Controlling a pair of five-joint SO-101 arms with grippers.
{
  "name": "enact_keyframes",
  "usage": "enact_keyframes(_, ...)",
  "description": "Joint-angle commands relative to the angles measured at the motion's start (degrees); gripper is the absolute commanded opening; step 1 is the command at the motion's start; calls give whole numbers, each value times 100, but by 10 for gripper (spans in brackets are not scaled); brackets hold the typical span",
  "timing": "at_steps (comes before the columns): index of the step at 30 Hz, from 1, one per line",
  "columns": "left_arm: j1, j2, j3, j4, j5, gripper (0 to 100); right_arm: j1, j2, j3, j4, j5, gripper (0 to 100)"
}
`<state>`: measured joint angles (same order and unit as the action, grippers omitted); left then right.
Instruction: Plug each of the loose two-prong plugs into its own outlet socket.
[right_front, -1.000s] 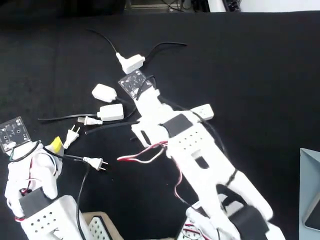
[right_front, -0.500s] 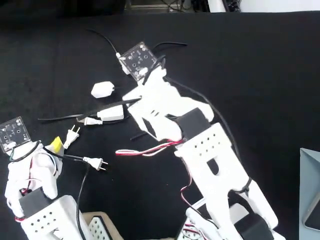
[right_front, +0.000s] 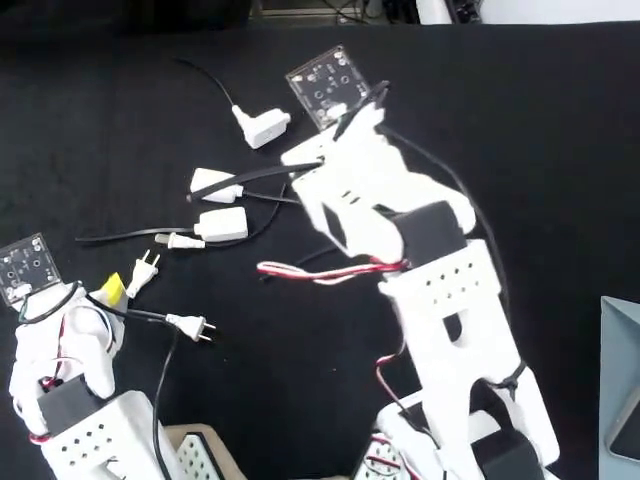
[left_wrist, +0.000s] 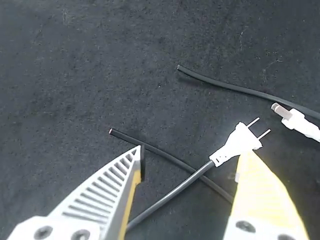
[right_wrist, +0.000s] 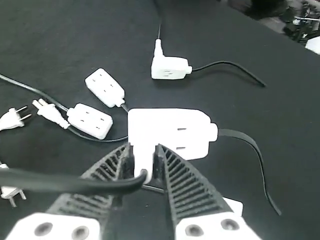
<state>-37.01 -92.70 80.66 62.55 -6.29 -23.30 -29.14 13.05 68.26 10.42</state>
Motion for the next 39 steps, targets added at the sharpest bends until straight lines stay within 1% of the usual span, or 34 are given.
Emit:
enact_keyframes(1, -31, -35, -22, 26, 35, 300, 246, 198, -347, -316, 202, 12)
enact_keyframes(7, -31, -35, -31, 79, 26, 300, 404, 1481, -365, -1310, 246, 12)
enact_keyframes(12, -31, -35, -22, 79, 26, 300, 413, 2510, -374, -2514, 677, 12)
enact_keyframes(15, -31, -35, -22, 79, 26, 300, 475, 3002, -382, -3112, 782, 12)
enact_keyframes(19, -31, -35, -22, 79, 26, 300, 624, 3688, -743, -3464, 765, 12)
enact_keyframes(22, -31, -35, -22, 79, 26, 300, 774, 4330, -1297, -3446, 756, 14)
enact_keyframes(24, -31, -35, -22, 79, 26, 300, 853, 4699, -1640, -3437, 624, 54)
enact_keyframes(27, -31, -35, -22, 79, 26, 300, 905, 5024, -2105, -3024, 281, 218)
enact_keyframes(29, -31, -35, -22, 79, 26, 300, 862, 5068, -2334, -2585, 281, 335)
enact_keyframes(30, -31, -35, -22, 79, 26, 300, 809, 5068, -2431, -2356, 273, 379)
enact_keyframes(31, -31, -35, -22, 79, 26, 300, 765, 5015, -2527, -2110, 264, 402)
enact_keyframes(33, -31, -35, -22, 79, 26, 300, 712, 4848, -2659, -1697, 237, 391)
enact_keyframes(39, -31, -35, -22, 79, 26, 300, 563, 4154, -2554, -563, 237, 310)
